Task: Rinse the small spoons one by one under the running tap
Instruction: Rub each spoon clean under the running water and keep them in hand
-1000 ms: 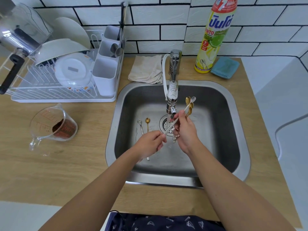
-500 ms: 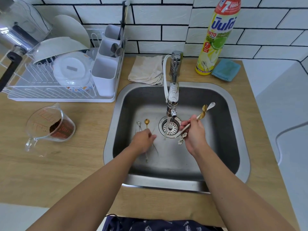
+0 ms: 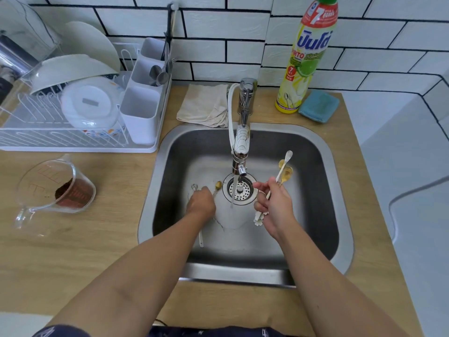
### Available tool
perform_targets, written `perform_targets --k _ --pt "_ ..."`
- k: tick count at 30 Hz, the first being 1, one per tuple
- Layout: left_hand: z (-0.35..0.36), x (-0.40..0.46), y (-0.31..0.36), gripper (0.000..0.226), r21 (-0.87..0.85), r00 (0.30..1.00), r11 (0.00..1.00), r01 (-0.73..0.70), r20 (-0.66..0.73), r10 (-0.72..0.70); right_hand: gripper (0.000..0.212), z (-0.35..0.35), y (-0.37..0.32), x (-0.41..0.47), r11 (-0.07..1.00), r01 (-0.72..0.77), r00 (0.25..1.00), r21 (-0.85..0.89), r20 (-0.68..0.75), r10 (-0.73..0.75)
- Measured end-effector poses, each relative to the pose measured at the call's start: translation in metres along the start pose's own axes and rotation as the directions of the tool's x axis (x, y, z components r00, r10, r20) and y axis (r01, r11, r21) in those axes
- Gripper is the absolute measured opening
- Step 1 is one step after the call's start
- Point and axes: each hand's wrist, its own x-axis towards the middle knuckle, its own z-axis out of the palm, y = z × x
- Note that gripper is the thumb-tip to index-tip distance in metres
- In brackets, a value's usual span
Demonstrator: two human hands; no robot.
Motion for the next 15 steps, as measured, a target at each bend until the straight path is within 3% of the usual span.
perform_targets --k 3,7,9,12,15 --pt "-0.006 -0.013 0.009 0.028 -0.063 0.991 0.99 -0.122 0.038 0.125 0.018 -0.002 0.001 0.002 0.995 0.018 0.999 -0.095 -0.03 -0.021" --pt "-0.014 -0.043 0.013 0.016 -0.429 0.978 0.897 -0.106 0.119 0.173 0.008 -0.002 0.012 0.003 0.932 -0.015 0.997 -0.362 -0.082 -0.016" --pt "-0.018 -0.057 0.012 0.011 -0.526 0.972 0.843 -0.113 0.119 0.204 0.008 0.002 0.022 0.001 0.898 -0.043 0.997 -0.439 -0.081 0.008" --pt "-0.026 -0.071 0.01 0.009 -0.569 0.969 0.811 -0.136 0.096 0.229 0.017 0.013 0.033 -0.002 0.867 -0.037 0.999 -0.497 -0.013 0.035" --pt "-0.032 -0.079 0.006 0.009 -0.579 0.967 0.803 -0.14 0.096 0.238 0.01 0.021 0.039 -0.002 0.845 0.039 0.998 -0.534 0.066 -0.004"
